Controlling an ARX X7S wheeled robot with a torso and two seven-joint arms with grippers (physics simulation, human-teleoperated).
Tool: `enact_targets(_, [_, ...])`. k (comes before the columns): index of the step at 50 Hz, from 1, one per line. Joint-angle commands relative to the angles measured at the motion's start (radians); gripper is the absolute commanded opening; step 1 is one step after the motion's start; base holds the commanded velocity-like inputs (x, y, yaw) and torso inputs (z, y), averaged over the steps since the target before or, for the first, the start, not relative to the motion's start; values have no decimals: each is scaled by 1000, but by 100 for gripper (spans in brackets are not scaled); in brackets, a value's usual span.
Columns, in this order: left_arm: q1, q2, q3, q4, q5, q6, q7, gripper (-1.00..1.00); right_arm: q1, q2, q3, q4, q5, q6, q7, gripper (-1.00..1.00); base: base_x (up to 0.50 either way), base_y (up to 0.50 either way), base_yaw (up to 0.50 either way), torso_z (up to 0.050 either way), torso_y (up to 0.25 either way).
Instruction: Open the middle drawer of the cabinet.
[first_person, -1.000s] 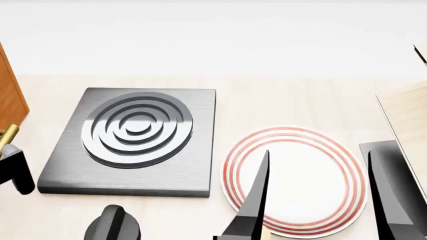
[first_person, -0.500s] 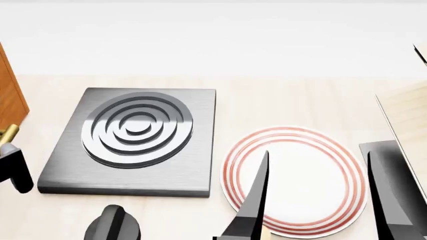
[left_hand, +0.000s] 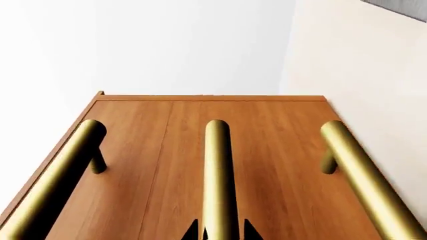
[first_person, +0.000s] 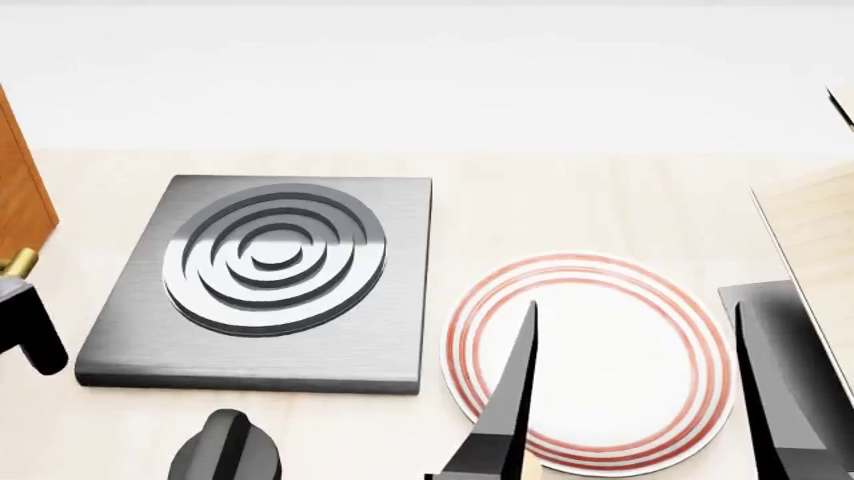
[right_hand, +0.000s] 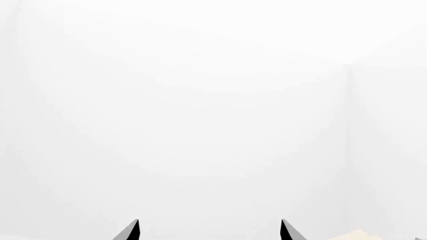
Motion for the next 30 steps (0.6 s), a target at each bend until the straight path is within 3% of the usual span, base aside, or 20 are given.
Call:
enact_targets(1, [-72,51,58,3,68,63,-36,-100,4,4,-1,-2,2,5,4,100,13,0,-7,0,0])
enact_targets(7, [-93,54,63,39,75,68,-39,-100,1,7,-4,-3,1,2,7,100,6,0,-7,0,3])
enact_targets(30, [-127,-124,55,699,100,-224,-25,-100,-7,17,-7,-9,2,-2,17,100,2,0,-4,1,5])
